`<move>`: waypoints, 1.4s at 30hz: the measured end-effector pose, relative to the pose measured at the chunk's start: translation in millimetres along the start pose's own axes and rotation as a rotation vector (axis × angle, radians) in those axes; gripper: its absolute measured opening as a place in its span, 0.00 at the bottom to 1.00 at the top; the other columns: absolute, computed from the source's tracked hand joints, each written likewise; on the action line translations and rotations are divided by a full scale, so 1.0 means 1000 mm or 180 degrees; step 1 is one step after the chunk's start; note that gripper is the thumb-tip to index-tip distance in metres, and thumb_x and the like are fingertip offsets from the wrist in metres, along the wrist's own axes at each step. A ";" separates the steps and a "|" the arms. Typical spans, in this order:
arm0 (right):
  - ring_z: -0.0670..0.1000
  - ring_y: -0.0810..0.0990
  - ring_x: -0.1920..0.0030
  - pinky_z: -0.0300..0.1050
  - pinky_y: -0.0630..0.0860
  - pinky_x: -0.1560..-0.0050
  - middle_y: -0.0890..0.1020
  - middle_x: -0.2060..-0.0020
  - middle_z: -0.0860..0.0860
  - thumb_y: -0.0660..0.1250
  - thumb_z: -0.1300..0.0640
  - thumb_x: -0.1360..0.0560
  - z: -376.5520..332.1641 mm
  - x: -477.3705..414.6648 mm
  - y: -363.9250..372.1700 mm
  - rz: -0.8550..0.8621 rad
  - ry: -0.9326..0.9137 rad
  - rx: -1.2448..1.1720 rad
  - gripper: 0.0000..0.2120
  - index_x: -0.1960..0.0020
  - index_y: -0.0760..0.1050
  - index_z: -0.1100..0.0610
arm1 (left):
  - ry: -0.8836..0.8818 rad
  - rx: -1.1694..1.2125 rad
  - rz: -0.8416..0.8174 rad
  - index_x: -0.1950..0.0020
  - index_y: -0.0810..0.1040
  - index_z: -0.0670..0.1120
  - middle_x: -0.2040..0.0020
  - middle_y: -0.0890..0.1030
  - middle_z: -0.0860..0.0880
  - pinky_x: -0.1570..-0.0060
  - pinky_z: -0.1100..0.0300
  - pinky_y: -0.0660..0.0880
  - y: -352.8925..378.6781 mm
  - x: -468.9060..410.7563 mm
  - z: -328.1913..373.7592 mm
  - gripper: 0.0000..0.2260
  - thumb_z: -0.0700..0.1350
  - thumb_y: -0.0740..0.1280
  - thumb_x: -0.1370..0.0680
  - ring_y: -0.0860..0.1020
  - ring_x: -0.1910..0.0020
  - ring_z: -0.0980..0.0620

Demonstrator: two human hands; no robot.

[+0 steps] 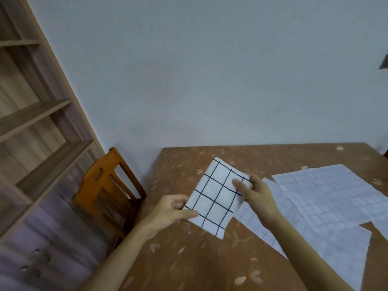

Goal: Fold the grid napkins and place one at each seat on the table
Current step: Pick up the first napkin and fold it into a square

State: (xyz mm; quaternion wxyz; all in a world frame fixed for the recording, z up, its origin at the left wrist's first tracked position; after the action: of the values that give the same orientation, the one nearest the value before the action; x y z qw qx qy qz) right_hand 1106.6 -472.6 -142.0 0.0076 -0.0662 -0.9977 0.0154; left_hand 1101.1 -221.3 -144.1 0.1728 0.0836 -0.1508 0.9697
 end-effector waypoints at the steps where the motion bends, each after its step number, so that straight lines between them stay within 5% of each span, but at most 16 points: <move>1: 0.54 0.87 0.53 0.52 0.83 0.51 0.86 0.51 0.54 0.71 0.53 0.23 0.003 -0.002 0.006 -0.0026 0.0020 -0.0030 0.13 0.41 0.76 0.57 | -0.0044 -0.0089 -0.0003 0.45 0.85 0.45 0.52 0.87 0.51 0.56 0.63 0.80 -0.001 -0.001 -0.008 0.11 0.48 0.75 0.25 0.85 0.51 0.54; 5: 0.51 0.87 0.52 0.49 0.84 0.52 0.87 0.50 0.51 0.70 0.52 0.23 0.014 -0.008 0.042 -0.0114 0.0033 -0.0015 0.14 0.40 0.78 0.56 | 0.0055 -0.0120 0.0259 0.59 0.79 0.37 0.63 0.77 0.47 0.55 0.67 0.73 -0.013 -0.012 -0.032 0.15 0.50 0.71 0.22 0.81 0.56 0.53; 8: 0.50 0.85 0.47 0.52 0.83 0.47 0.85 0.45 0.49 0.69 0.46 0.23 0.037 -0.013 0.074 -0.0088 0.0234 -0.0047 0.19 0.36 0.75 0.53 | 0.0191 -0.0004 0.0516 0.57 0.74 0.32 0.62 0.72 0.45 0.57 0.68 0.72 -0.031 -0.025 -0.051 0.20 0.50 0.72 0.22 0.77 0.58 0.51; 12: 0.50 0.85 0.48 0.51 0.83 0.47 0.84 0.45 0.48 0.62 0.43 0.20 0.076 -0.020 0.124 -0.0279 0.0747 0.0141 0.17 0.37 0.74 0.52 | 0.0082 0.0057 0.0820 0.62 0.71 0.38 0.66 0.69 0.47 0.64 0.69 0.66 -0.057 -0.038 -0.081 0.17 0.47 0.69 0.20 0.71 0.66 0.56; 15: 0.50 0.85 0.50 0.54 0.82 0.45 0.85 0.49 0.50 0.58 0.46 0.17 0.106 -0.030 0.167 -0.0317 0.0896 0.0494 0.14 0.44 0.77 0.53 | -0.0160 0.0018 0.0714 0.56 0.78 0.46 0.68 0.77 0.59 0.65 0.75 0.69 -0.073 -0.049 -0.115 0.09 0.46 0.64 0.17 0.75 0.67 0.66; 17: 0.50 0.85 0.52 0.53 0.82 0.49 0.85 0.50 0.52 0.57 0.47 0.17 0.127 -0.039 0.192 -0.0262 0.0880 0.0741 0.13 0.46 0.76 0.54 | -0.0339 0.0092 0.0639 0.52 0.79 0.48 0.66 0.77 0.58 0.66 0.76 0.69 -0.085 -0.057 -0.142 0.08 0.47 0.62 0.16 0.76 0.66 0.66; 20: 0.48 0.82 0.57 0.40 0.79 0.61 0.81 0.52 0.55 0.56 0.48 0.17 0.151 -0.049 0.223 -0.0181 0.0974 0.1017 0.14 0.50 0.73 0.57 | -0.0727 0.0139 0.0557 0.56 0.79 0.49 0.68 0.75 0.57 0.63 0.70 0.70 -0.108 -0.068 -0.185 0.14 0.56 0.62 0.18 0.76 0.64 0.58; 22: 0.49 0.82 0.58 0.41 0.81 0.59 0.82 0.55 0.53 0.58 0.49 0.17 0.161 -0.051 0.239 -0.0296 0.1039 0.0966 0.12 0.50 0.73 0.56 | -0.0962 0.0231 0.0561 0.52 0.82 0.54 0.61 0.84 0.58 0.55 0.62 0.78 -0.125 -0.075 -0.212 0.13 0.61 0.63 0.20 0.83 0.59 0.56; 24: 0.51 0.86 0.56 0.51 0.84 0.53 0.85 0.54 0.53 0.60 0.49 0.17 0.171 -0.053 0.252 -0.0533 0.1069 0.0876 0.11 0.45 0.75 0.55 | -0.1051 0.0494 0.0517 0.45 0.82 0.55 0.51 0.86 0.55 0.50 0.58 0.82 -0.138 -0.082 -0.230 0.08 0.54 0.65 0.19 0.85 0.53 0.57; 27: 0.54 0.87 0.54 0.52 0.84 0.54 0.86 0.52 0.55 0.63 0.53 0.18 0.184 -0.056 0.261 -0.0668 0.1245 0.0434 0.09 0.41 0.77 0.55 | -0.1209 0.0905 0.0443 0.41 0.81 0.52 0.45 0.86 0.51 0.44 0.53 0.81 -0.152 -0.093 -0.252 0.08 0.46 0.68 0.19 0.84 0.47 0.53; 30: 0.56 0.85 0.56 0.48 0.80 0.58 0.86 0.55 0.55 0.62 0.60 0.18 0.194 -0.064 0.266 -0.0537 0.1460 0.0056 0.10 0.44 0.82 0.56 | -0.1438 0.1472 0.0335 0.41 0.82 0.50 0.47 0.86 0.48 0.52 0.51 0.82 -0.156 -0.101 -0.269 0.10 0.41 0.67 0.20 0.84 0.49 0.47; 34: 0.51 0.76 0.67 0.42 0.72 0.69 0.80 0.63 0.58 0.54 0.71 0.21 0.208 -0.074 0.271 -0.0340 0.1811 -0.0078 0.21 0.58 0.83 0.57 | -0.1511 0.1683 0.0241 0.54 0.79 0.42 0.50 0.83 0.44 0.66 0.57 0.79 -0.161 -0.112 -0.278 0.08 0.37 0.62 0.18 0.82 0.58 0.48; 38: 0.49 0.77 0.68 0.40 0.74 0.67 0.77 0.64 0.57 0.61 0.56 0.25 0.220 -0.084 0.268 0.0039 0.2118 -0.0353 0.12 0.60 0.81 0.59 | -0.1446 0.1804 0.0412 0.49 0.81 0.38 0.41 0.81 0.44 0.64 0.55 0.79 -0.170 -0.125 -0.284 0.10 0.41 0.61 0.19 0.81 0.53 0.45; 42: 0.56 0.86 0.51 0.48 0.81 0.55 0.85 0.51 0.57 0.65 0.49 0.21 0.227 -0.088 0.270 0.0170 0.2107 -0.0420 0.14 0.43 0.79 0.58 | -0.1060 0.1234 0.0538 0.56 0.85 0.49 0.33 0.80 0.49 0.44 0.40 0.81 -0.179 -0.134 -0.293 0.02 0.42 0.75 0.26 0.84 0.44 0.45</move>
State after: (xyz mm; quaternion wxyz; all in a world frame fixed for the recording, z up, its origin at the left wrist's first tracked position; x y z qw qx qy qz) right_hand 1225.3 -223.3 -378.5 0.3264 -0.0941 -0.9378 -0.0713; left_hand 1257.6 -8.8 -400.9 0.0449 0.2607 0.0050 0.9644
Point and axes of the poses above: each hand's wrist, its own x-axis away from the middle knuckle, its own y-axis out of the palm, z = x × y, the point moved 6 cm from there along -x, towards the middle knuckle
